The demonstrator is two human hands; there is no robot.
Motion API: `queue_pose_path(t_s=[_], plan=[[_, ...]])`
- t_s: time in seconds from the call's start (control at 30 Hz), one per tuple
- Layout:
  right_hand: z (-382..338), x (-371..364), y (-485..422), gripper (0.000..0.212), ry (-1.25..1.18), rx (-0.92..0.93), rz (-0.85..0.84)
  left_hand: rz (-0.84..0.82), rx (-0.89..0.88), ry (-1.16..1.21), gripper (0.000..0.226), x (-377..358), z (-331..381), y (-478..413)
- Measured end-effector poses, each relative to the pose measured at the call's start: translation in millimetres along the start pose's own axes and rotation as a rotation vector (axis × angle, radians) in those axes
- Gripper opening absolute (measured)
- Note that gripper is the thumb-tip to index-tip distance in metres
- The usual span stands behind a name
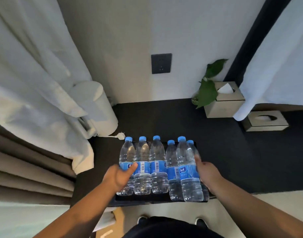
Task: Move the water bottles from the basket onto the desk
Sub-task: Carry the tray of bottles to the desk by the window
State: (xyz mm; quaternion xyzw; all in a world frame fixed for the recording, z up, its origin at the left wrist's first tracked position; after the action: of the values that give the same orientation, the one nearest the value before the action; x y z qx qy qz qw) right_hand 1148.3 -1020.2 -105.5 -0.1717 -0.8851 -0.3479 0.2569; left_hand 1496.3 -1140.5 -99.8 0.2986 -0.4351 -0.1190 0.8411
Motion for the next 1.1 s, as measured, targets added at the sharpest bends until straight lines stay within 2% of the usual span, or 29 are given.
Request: queue_pose_path(t_s=[0.3,0.5,0.7,0.87,0.97,1.1], plan=[[-11,6,-10,0.069,-0.067,-0.104,-0.012,0.05,0.059,-0.152,0.078,-9,4,1],[-17,11,-8,0.07,0.037,-0.081,-0.052,0.121,0.06,-0.313,0.075,-12,9,7],[-23,13,-19,0.069,0.121,-0.064,-0.093,0.129,0.084,-0.333,0.069,-6,14,4],[-30,7,-24,0.049,0.356,0.099,-0.057,0.176,0.056,-0.31,0.071,-1,16,1],[-34,12,-23,0.036,0.37,0.195,0.058,0.134,0.007,-0.295,0.068,4,21,-6],[-45,18,-18,0.027,0.313,0.247,0.129,0.176,-0.065,-0.261,0.058,14,32,-14]])
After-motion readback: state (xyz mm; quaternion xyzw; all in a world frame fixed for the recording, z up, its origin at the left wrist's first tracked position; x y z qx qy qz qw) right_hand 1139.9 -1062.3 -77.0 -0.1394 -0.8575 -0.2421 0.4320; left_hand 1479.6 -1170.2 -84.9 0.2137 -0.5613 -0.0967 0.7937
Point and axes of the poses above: each hand's wrist, its own y-axis away from the middle knuckle, its own x-axis out of the back of the hand, z = x × y, the point moved 3 cm from there along -y, towards the middle knuckle, and after that the axes turned 8 degrees about x, right-handed, at the moved point
